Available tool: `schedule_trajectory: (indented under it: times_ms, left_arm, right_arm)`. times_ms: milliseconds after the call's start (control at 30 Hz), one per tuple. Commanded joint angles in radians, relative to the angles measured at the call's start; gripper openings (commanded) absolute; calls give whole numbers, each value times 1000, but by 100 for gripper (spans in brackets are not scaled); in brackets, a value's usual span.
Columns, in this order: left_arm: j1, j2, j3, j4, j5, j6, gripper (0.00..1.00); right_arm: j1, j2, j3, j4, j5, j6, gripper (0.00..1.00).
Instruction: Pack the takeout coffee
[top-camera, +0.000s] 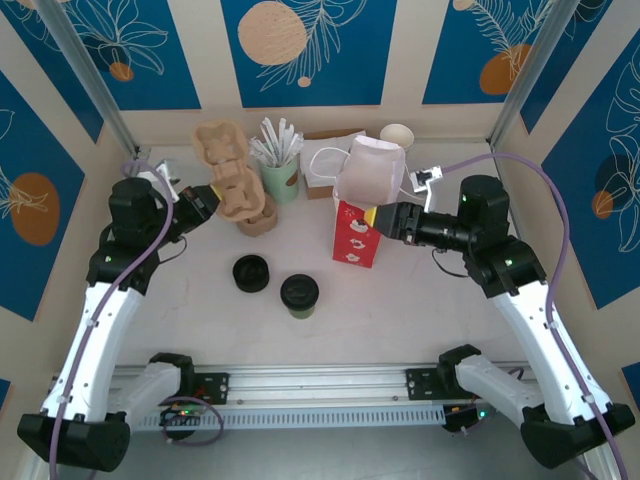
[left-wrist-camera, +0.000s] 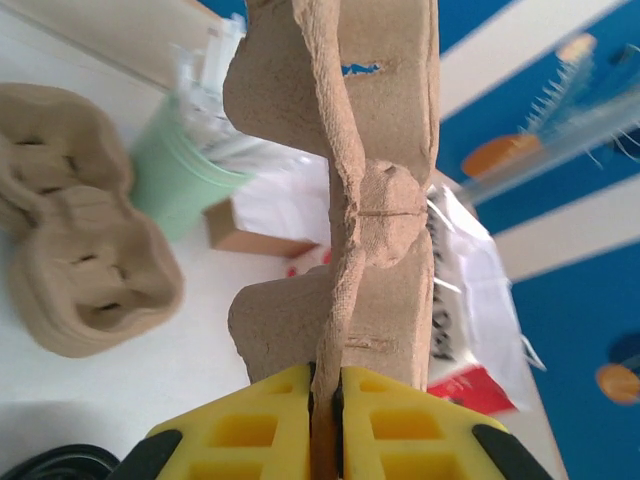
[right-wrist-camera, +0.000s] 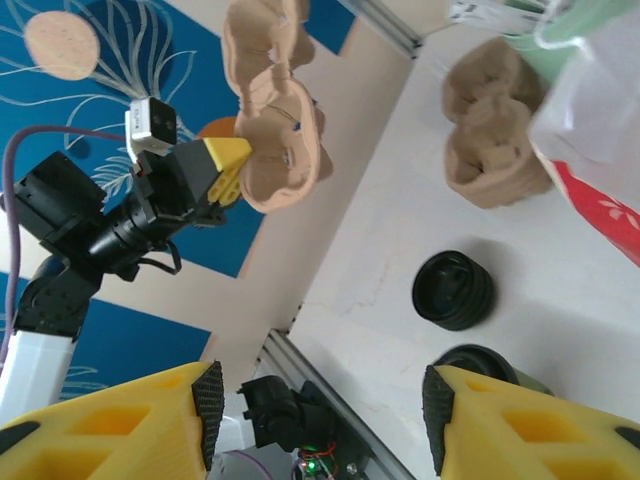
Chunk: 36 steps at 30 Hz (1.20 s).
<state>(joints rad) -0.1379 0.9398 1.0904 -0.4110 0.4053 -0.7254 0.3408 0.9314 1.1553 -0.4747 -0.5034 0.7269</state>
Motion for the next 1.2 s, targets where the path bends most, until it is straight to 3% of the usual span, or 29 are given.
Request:
schedule_trajectory:
  times_ms: [0, 167, 500, 700, 1067, 1167]
  left_arm:
    - [-20, -16, 35, 34, 190, 29, 13]
    - [-82, -24, 32, 129, 272, 9, 13]
    - [-238, -5, 44, 189, 248, 22, 13]
    - [-297, 19, 53, 199, 228, 27, 14]
    - [-369, 56, 77, 226, 200, 24, 14]
    - [-384, 59, 77, 237, 191, 23, 14]
  right_arm:
    - [18, 33, -7, 148, -121, -1, 59]
    - [69, 72, 26, 203, -143, -50, 59]
    - [129, 135, 30, 308, -171, -72, 59]
    - [148, 141, 40, 259, -150, -117, 58]
    - [188, 149, 30, 258, -154, -147, 51]
    - [192, 149, 24, 264, -151, -151, 44]
